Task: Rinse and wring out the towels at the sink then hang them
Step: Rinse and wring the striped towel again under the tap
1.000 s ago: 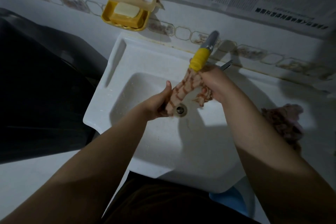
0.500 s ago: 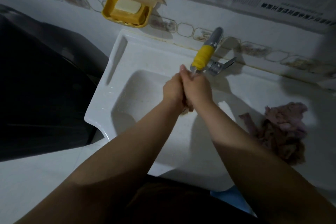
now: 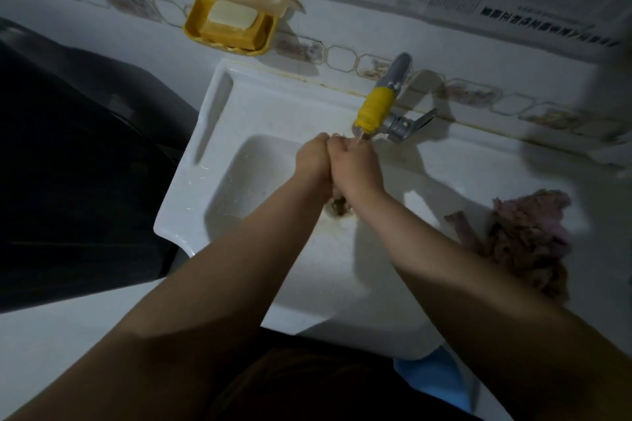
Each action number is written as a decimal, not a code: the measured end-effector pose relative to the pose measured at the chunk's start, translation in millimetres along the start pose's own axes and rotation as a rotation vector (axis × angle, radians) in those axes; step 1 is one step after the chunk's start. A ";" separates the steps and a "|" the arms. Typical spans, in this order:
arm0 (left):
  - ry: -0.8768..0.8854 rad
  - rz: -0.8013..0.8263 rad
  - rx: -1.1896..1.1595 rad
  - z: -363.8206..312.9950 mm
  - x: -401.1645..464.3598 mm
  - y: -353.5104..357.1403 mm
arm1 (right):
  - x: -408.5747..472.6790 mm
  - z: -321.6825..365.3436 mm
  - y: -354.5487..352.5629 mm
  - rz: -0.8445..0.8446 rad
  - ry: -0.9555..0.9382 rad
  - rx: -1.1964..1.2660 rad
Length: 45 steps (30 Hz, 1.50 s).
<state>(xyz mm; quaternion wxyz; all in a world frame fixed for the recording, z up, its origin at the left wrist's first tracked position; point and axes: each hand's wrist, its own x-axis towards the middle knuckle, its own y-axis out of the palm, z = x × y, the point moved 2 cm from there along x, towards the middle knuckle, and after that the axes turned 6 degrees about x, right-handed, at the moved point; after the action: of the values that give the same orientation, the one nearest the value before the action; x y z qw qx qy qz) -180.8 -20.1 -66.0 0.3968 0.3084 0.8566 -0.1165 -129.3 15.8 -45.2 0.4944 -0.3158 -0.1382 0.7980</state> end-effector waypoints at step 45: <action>-0.021 0.053 -0.093 6.6 -6.2 9.9 | 4.7 -4.4 -10.1 -0.094 -0.038 0.117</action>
<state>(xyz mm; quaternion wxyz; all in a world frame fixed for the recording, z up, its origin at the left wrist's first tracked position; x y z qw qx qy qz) -167.5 -18.0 -65.2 0.4226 0.3108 0.8486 -0.0692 -120.9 24.3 -44.9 0.5463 -0.2643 -0.1154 0.7864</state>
